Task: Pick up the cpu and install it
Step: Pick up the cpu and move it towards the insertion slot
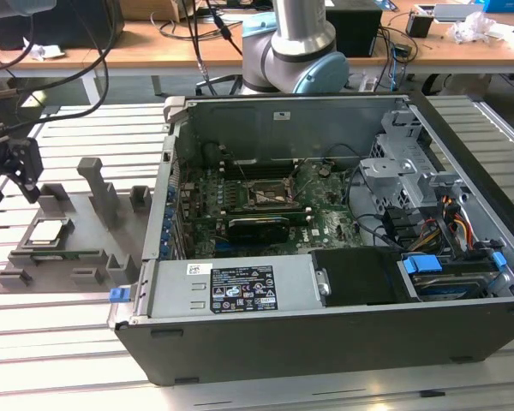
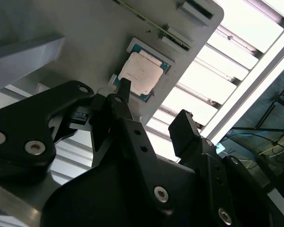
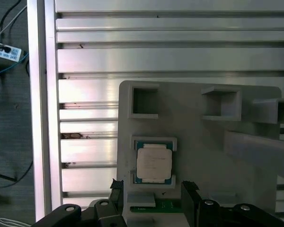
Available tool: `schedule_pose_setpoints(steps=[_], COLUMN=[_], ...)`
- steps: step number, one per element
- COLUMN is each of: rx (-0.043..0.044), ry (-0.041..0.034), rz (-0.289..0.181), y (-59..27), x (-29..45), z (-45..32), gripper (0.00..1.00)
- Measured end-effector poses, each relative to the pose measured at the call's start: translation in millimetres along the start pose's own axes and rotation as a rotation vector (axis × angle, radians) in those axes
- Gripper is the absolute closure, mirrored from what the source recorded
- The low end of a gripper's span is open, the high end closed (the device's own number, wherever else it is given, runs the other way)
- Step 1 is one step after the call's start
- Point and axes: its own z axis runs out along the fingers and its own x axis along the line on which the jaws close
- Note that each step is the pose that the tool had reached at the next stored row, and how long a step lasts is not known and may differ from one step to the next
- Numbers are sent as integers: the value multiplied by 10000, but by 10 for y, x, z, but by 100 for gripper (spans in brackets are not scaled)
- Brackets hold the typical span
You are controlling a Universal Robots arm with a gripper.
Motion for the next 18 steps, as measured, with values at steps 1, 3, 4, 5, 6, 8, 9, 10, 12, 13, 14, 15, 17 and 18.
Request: schedule_pose_setpoints(steps=[1,3,4,5,6,8,9,10,12,13,14,15,17,18], rx=[0,0,1,0,1,0,1,1,1,0,1,1,1,1], ry=[0,0,0,0,1,0,0,1,0,1,1,1,0,0], rz=[0,0,0,-1,-1,-1,0,-1,-1,-1,-1,0,-1,-1], y=[0,0,1,1,1,1,2,2,2,3,3,3,4,5], x=[0,0,1,1,1,1,2,2,2,3,3,3,4,5], z=[5,17,26,34,38,51,57,71,85,97,110,123,158,172], gripper=[40,40,40,40,40,40,40,40,40,40,40,40,40,40])
